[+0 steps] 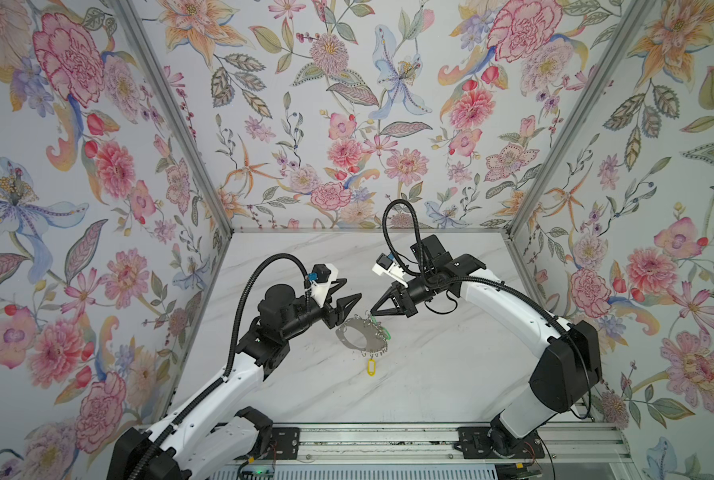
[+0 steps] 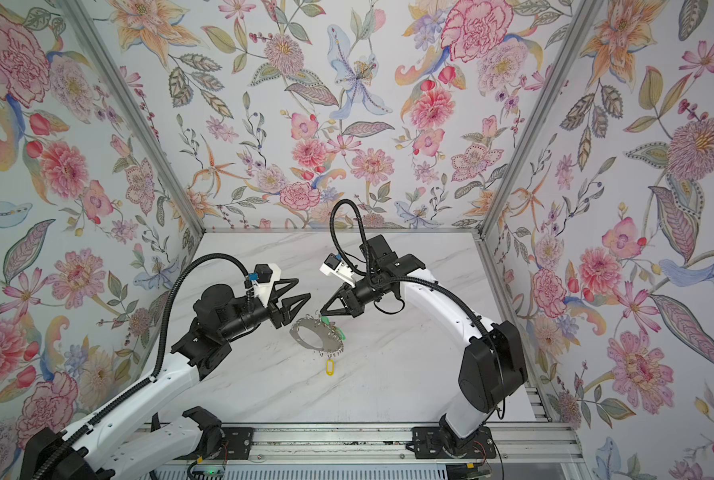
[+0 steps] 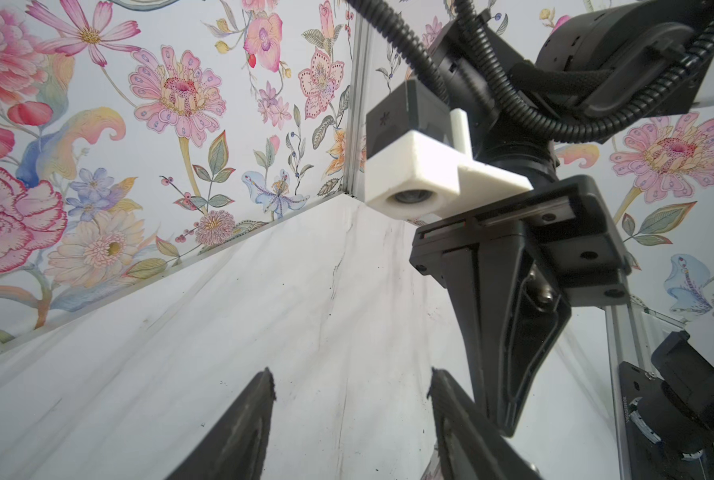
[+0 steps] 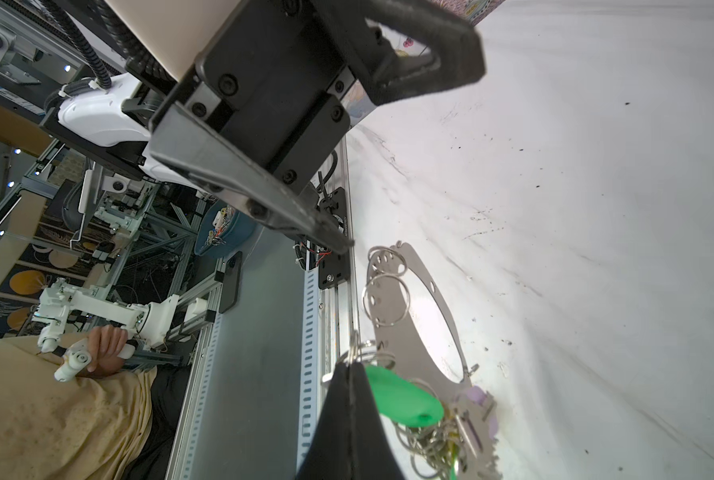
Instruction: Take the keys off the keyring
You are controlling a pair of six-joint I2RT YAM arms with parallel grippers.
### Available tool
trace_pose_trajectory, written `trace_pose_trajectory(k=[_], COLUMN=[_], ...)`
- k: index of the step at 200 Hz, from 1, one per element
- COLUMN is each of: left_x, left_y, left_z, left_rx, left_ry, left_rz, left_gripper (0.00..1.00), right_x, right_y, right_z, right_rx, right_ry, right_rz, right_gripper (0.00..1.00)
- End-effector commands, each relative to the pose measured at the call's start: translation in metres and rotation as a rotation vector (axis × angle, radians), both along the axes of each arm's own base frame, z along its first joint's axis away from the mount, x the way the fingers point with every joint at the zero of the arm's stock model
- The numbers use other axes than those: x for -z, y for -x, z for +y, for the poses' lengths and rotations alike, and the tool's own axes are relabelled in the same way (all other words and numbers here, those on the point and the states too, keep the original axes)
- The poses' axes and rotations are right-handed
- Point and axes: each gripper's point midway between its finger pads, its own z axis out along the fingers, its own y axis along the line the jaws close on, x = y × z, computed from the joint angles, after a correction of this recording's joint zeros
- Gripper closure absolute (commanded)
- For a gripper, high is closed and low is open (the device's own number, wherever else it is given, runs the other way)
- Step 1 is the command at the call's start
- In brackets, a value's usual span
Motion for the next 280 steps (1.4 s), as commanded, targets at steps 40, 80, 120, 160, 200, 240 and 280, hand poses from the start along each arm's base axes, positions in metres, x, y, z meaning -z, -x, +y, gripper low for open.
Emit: trace_pose_trajectory(k=[40, 80, 120, 160, 200, 240, 280], left_x=[0.033, 0.036, 0.035, 0.034, 0.032, 0.03, 0.031], left_y=[0.01, 0.029, 0.044, 0.055, 0.049, 0.048, 0.049], left_z=[-0.026, -0.03, -0.024, -0.024, -0.028, -0.03, -0.031], left_rx=[0.206, 0.286, 0.3, 0.338, 0.341, 0.345, 0.35], left_ry=[-0.021, 0.072, 0.144, 0.18, 0.177, 0.177, 0.182], left_rz=[0.155, 0.175, 0.151, 0.114, 0.097, 0.087, 0.093], left_gripper=[0.49, 0.59, 0.6, 0.62, 0.62, 0.62, 0.63], right_x=[-0.014, -0.018, -0.021, -0.022, -0.023, -0.022, -0.023], right_y=[0.002, -0.006, -0.01, -0.008, -0.003, -0.002, 0.002], right_z=[0.0, -0.003, -0.002, 0.001, 0.004, 0.004, 0.007], right_rx=[-0.029, -0.01, -0.011, -0.024, -0.04, -0.045, -0.066], right_ry=[-0.034, -0.041, -0.052, -0.061, -0.067, -0.07, -0.085], right_rz=[-0.041, -0.058, -0.056, -0.048, -0.039, -0.032, -0.019], right_gripper=[1.0, 1.0, 1.0, 1.0, 1.0, 1.0, 1.0])
